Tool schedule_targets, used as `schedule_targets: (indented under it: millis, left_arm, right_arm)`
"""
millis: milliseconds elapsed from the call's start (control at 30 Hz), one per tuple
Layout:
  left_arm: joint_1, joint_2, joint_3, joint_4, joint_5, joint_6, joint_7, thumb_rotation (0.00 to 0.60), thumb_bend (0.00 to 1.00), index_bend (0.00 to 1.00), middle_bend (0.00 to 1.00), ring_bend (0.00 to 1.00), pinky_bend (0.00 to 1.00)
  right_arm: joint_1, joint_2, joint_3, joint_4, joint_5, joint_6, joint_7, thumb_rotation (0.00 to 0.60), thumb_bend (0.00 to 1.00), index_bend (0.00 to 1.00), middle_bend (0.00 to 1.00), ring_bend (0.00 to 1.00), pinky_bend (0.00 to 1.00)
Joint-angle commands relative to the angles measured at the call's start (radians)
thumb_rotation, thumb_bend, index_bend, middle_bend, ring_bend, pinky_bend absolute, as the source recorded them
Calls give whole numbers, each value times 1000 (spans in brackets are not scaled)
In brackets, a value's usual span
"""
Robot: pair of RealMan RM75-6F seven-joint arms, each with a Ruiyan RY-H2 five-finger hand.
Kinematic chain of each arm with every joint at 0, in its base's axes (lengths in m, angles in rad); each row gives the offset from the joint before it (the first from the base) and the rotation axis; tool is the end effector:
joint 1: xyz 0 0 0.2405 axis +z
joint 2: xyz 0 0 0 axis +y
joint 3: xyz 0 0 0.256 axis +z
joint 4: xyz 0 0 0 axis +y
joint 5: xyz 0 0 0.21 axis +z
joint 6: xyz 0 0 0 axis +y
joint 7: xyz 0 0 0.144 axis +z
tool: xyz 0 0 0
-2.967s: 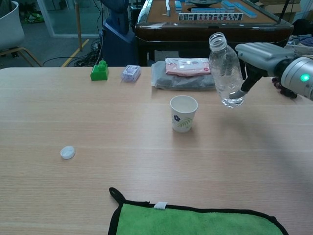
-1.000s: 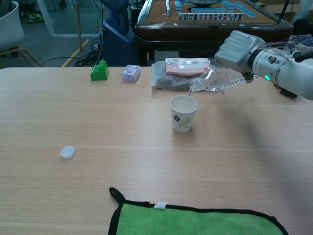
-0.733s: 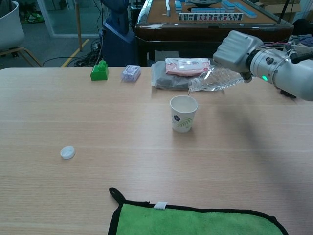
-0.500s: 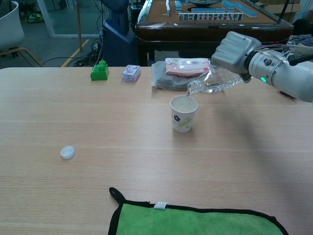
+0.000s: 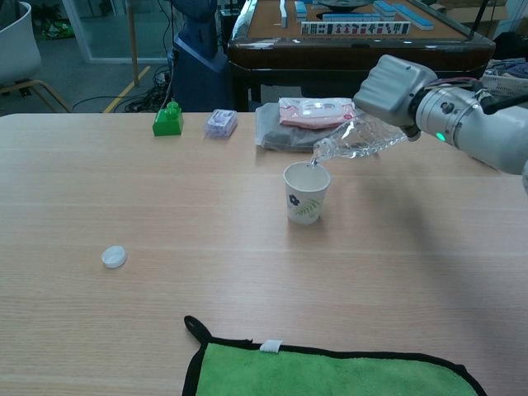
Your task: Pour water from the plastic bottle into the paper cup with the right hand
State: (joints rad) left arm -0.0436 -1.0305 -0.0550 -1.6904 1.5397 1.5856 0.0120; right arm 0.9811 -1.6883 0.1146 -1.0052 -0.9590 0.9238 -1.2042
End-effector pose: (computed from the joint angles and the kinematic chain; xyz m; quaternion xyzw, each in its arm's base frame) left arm -0.2972 0.1682 0.1913 -0.5823 -0.3526 -0.4100 0.6071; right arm -0.1486 -0.4344 -0.0163 0.7949 0.0510 0.0775 0.5996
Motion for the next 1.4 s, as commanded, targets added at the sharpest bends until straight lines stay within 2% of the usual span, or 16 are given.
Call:
schedule_targets:
  millis: [33, 700, 900, 1167, 1300, 1400]
  left_arm:
    - [0, 0, 0, 0, 0, 0, 0, 600, 152, 342, 385, 441, 612]
    - [0, -3, -1, 3, 1, -1, 5, 600, 152, 342, 385, 441, 612]
    - [0, -3, -1, 3, 3, 1, 6, 600, 152, 342, 385, 441, 612]
    - [1, -2, 0, 1, 6, 4, 8, 600, 152, 342, 385, 441, 612]
    - [2, -1, 0, 0, 7, 6, 5, 600, 152, 342, 385, 441, 612]
    - [3, 0, 0, 0, 8, 9, 2, 600, 152, 342, 385, 441, 612]
  right_arm:
    - [1, 0, -1, -1, 1, 0, -5, 600, 114, 630, 658, 573, 566]
    - [8, 16, -16, -24, 9, 6, -63, 600, 113, 630, 658, 573, 566]
    - [3, 13, -8, -29, 16, 9, -43, 600, 113, 630, 658, 572, 566]
    - [-26, -11, 21, -27, 40, 7, 73, 600, 113, 630, 658, 573, 566]
    - [-54, -22, 57, -29, 57, -17, 220, 600, 114, 630, 659, 573, 566]
    - [-70, -17, 64, -21, 44, -30, 307, 600, 114, 631, 659, 574, 566]
